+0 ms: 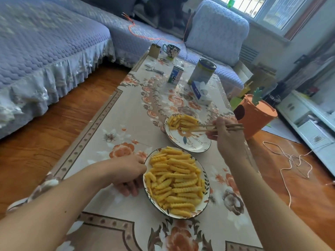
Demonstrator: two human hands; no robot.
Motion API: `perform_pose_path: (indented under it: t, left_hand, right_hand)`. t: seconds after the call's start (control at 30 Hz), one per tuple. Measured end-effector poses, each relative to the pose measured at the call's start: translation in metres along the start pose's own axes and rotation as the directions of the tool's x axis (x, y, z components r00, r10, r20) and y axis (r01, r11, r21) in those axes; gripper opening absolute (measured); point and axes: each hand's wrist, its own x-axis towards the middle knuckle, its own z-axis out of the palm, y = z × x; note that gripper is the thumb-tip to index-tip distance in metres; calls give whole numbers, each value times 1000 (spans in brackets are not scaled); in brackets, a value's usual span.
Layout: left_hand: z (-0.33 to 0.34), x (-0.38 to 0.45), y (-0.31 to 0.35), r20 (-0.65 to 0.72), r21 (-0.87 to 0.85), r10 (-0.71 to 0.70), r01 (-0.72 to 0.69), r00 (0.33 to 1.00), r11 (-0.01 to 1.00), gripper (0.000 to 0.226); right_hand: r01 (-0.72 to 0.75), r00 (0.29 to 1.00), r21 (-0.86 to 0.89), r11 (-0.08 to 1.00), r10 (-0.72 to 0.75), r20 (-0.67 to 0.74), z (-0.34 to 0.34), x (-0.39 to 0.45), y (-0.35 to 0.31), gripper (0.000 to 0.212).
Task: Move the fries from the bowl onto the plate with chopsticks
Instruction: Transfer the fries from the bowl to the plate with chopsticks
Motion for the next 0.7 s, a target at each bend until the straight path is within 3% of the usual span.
perform_pose_path:
  t: [0.23,0.47,0.57,0.7]
  left_hand:
    - [-5,-1,-5,10,-56,2,-1,1000,998,25]
    - [-4,-2,0,16,-37,1,0,1000,999,27]
    - [-3,-2,0,17,-29,4,-3,1000,1000,27]
    - [-4,-2,-2,12,-25,-4,5,1000,1000,27]
  right_hand:
    - [-74,997,-15,997,74,4,16,30,18,35]
    - [-69,997,48,996,71,-40,0,0,0,48]
    - [-34,997,201,979,20,73,-6,-26,-29,48]
    - [-45,944,199,979,-24,331,-2,-56,-51,54]
